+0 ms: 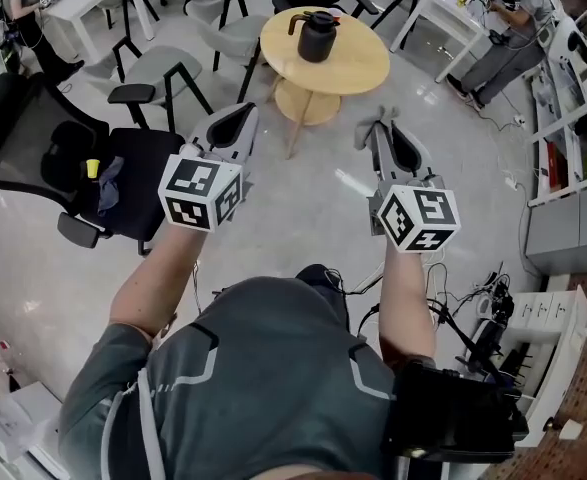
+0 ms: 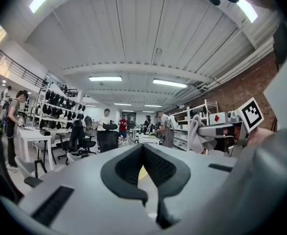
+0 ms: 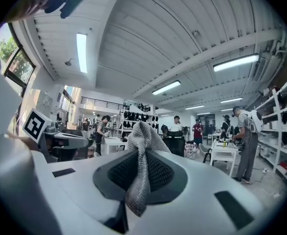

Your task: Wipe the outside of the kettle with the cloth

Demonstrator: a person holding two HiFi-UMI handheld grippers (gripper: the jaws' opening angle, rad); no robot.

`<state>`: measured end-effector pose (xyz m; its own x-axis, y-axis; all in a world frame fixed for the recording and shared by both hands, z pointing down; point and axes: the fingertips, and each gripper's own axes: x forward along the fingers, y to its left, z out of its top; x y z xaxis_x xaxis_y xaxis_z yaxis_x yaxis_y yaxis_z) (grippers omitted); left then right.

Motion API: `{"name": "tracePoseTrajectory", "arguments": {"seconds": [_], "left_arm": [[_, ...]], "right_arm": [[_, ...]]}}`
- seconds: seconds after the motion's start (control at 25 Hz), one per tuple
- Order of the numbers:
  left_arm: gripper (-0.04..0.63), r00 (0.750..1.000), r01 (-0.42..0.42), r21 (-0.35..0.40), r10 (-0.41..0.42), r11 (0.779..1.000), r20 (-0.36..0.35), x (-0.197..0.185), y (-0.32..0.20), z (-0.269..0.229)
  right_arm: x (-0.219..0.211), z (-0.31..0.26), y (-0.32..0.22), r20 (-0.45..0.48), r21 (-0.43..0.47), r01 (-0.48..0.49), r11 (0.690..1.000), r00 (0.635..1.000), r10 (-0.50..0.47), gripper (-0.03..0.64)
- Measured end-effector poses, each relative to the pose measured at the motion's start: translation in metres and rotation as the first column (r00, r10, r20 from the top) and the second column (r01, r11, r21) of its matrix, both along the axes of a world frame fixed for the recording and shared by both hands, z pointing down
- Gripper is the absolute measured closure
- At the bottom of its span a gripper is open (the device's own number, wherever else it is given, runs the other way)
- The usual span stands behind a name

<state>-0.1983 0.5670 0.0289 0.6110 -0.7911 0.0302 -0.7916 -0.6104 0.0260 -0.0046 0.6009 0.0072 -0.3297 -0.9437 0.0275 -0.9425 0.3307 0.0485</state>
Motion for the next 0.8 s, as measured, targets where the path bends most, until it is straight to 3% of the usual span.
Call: {"name": "tracePoseTrajectory", "arguments": {"seconds": [0.36, 0.8], "left_arm": [[0.586, 1.0, 0.024, -0.002, -0.024, 1.0, 0.018, 0.003, -0.061, 0.01], [0.586, 0.994, 0.097, -0.051, -0.095, 0.994, 0.046, 0.051, -0.198, 0.018]], "right_arm": [[0.004, 0.01, -0.075, 0.007, -0.004, 0.036, 0.999, 0.999, -0.036, 0.566], [0.054, 0.016, -0.226, 0.014, -0.033, 0.124, 0.992, 0.992, -0.124, 0.565]]}}
